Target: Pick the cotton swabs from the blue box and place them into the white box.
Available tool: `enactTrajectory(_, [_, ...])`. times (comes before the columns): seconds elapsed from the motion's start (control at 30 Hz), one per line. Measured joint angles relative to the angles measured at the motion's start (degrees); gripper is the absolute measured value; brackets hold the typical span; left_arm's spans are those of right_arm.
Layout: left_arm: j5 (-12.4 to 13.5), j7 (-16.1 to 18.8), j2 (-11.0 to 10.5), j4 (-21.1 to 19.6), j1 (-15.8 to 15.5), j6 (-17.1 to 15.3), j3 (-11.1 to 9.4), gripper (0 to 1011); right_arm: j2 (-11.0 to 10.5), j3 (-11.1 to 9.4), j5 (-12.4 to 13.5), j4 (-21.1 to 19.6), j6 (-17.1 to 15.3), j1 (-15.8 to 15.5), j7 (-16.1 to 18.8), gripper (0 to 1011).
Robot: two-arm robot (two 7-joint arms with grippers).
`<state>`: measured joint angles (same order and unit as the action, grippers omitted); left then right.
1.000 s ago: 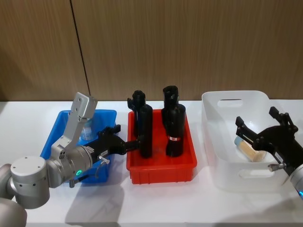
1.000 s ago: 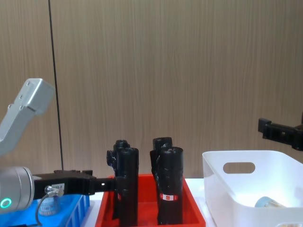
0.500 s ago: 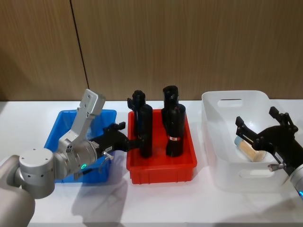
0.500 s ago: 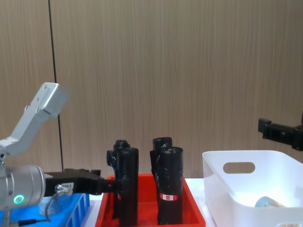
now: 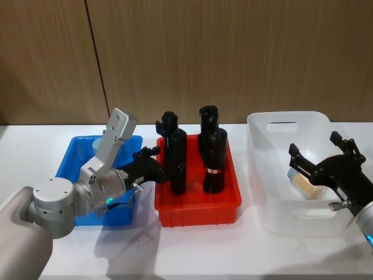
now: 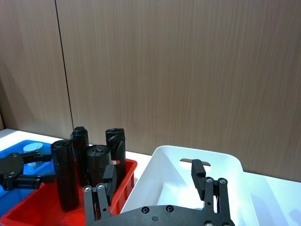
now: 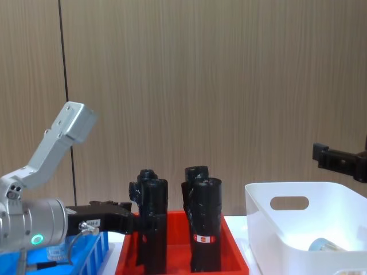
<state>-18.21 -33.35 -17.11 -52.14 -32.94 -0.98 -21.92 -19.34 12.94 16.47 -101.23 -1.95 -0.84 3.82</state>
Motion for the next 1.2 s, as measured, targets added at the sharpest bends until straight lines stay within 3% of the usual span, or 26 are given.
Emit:
enactTrajectory(0.83, [-0.4,0.7,3.1,10.3,-4.2,7.5,-1.0,1004,0.0,0.0,0.0,0.0,0.0,0.0,0.0,1002])
enactTrajectory(1.2, [-1.1,-1.1,4.7,15.4,-6.6,10.4,-1.4,1004,0.0,0.0,0.0,0.0,0.0,0.0,0.0,1002])
